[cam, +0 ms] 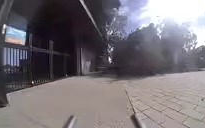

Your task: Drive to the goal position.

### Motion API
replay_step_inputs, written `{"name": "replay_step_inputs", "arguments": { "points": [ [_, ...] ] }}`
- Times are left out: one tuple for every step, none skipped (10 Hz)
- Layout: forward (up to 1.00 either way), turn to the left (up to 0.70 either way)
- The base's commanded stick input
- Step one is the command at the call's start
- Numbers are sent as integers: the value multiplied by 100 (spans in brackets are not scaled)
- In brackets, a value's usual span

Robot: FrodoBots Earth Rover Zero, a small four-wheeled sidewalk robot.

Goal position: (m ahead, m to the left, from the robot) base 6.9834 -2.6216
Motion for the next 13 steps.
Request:
{"name": "replay_step_inputs", "arguments": {
  "points": [
    [100,0],
    [100,0],
    [100,0],
    [100,0],
    [100,0],
    [100,0],
    [100,0],
    [100,0],
    [100,0],
    [100,0],
    [100,0],
    [100,0],
    [100,0]
  ]
}}
